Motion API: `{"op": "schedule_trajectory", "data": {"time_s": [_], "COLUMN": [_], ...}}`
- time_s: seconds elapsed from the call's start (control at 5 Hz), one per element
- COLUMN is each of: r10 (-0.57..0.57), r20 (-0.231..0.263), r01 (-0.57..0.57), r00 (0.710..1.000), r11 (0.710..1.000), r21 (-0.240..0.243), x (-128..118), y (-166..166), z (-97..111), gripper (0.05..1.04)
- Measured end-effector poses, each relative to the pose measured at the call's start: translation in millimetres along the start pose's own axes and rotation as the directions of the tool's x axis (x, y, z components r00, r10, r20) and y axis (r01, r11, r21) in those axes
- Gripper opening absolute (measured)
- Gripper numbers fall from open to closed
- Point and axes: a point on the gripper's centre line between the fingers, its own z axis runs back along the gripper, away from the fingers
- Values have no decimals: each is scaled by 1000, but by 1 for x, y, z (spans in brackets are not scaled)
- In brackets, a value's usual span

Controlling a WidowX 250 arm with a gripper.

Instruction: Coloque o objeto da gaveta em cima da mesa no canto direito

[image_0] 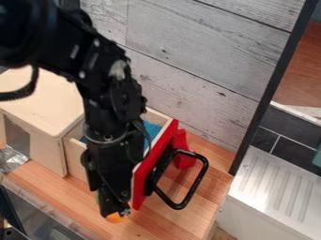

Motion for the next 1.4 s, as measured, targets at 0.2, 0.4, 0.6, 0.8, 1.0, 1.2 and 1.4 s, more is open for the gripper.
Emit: {"op": "schedule_trajectory", "data": {"time_s": [0.2,0.4,0.6,0.8,1.0,1.2,1.4], "r10": [-14,-47,-100,-134,-136,-145,-132], "r20": [-18,-32,-43,-61,-89,-77,-70], "r01": [14,48,100,133,134,144,132], "r00": [1000,998,994,989,987,986,989], "r11": [1000,999,995,991,991,989,991], "r21": [20,22,-1,-20,-19,-13,-1], "x": [5,10,12,8,2,6,13], "y": [3,-2,-13,-27,-31,-29,-27], "z": [-17,-24,-27,-30,-39,-46,-58], "gripper": [560,561,561,560,561,561,560]}}
